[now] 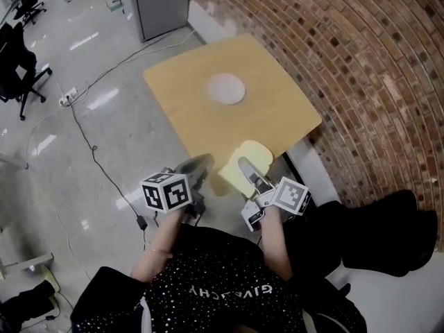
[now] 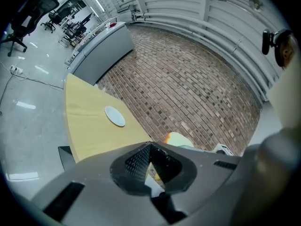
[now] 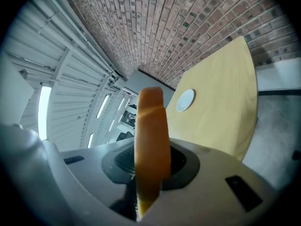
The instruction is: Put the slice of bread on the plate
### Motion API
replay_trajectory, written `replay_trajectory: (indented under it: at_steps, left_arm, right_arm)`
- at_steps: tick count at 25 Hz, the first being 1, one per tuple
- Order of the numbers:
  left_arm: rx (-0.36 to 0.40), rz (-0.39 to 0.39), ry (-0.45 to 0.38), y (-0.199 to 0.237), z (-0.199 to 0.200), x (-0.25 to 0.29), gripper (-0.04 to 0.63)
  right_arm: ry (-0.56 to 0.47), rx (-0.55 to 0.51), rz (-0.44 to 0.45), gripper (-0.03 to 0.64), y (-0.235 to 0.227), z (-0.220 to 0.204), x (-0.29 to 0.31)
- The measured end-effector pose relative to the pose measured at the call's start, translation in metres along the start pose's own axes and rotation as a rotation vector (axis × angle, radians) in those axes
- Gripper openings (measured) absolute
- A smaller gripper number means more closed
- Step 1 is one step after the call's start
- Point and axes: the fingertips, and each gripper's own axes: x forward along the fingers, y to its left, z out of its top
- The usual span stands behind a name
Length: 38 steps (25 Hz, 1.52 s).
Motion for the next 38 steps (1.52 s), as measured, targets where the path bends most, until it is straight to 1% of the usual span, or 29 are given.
replay_trajectory:
  at_steps: [4,10,16,22,25,26,29,31,33,36,38]
  left_arm:
    - [-0.004,-0.002,0.037,0.015,0.028,0.027,0.009]
    - [0.012,-0.009,0.107,0.041,0.068,0.069,0.009]
    - [-0.018,-0.021,0.174,0.073,0.1,0.112,0.009]
    - [-0.053,-0.043,0.212,0.109,0.127,0.149,0.009]
    - [-0.074,-0.056,0.217,0.124,0.136,0.163,0.009]
    - [-0.078,-0.057,0.218,0.13,0.138,0.167,0.009]
    - [-0.105,-0.043,0.225,0.149,0.139,0.18,0.009]
    - [-0.132,-0.042,0.225,0.155,0.137,0.186,0.009]
    - [-0.138,-0.04,0.219,0.159,0.136,0.193,0.009]
    - [-0.135,-0.016,0.188,0.164,0.141,0.193,0.009]
    - [-0.147,0.006,0.158,0.166,0.147,0.187,0.009]
  right_arm:
    - [-0.01,0.025,-0.019,0.098,-0.006,0.027,0.029]
    - [-0.026,0.067,-0.062,0.098,-0.02,0.064,0.077]
    - [-0.029,0.119,-0.117,0.099,-0.046,0.098,0.123]
    - [-0.002,0.122,-0.158,0.1,-0.072,0.134,0.178]
    - [0.041,0.12,-0.213,0.099,-0.092,0.154,0.2]
    - [0.058,0.125,-0.216,0.1,-0.099,0.16,0.211]
    - [0.13,0.144,-0.2,0.1,-0.114,0.173,0.244]
    - [0.18,0.179,-0.197,0.1,-0.124,0.177,0.259]
    - [0.221,0.218,-0.188,0.098,-0.133,0.18,0.274]
    - [0.288,0.231,-0.184,0.1,-0.141,0.179,0.294]
    - [0.324,0.228,-0.189,0.1,-0.144,0.176,0.303]
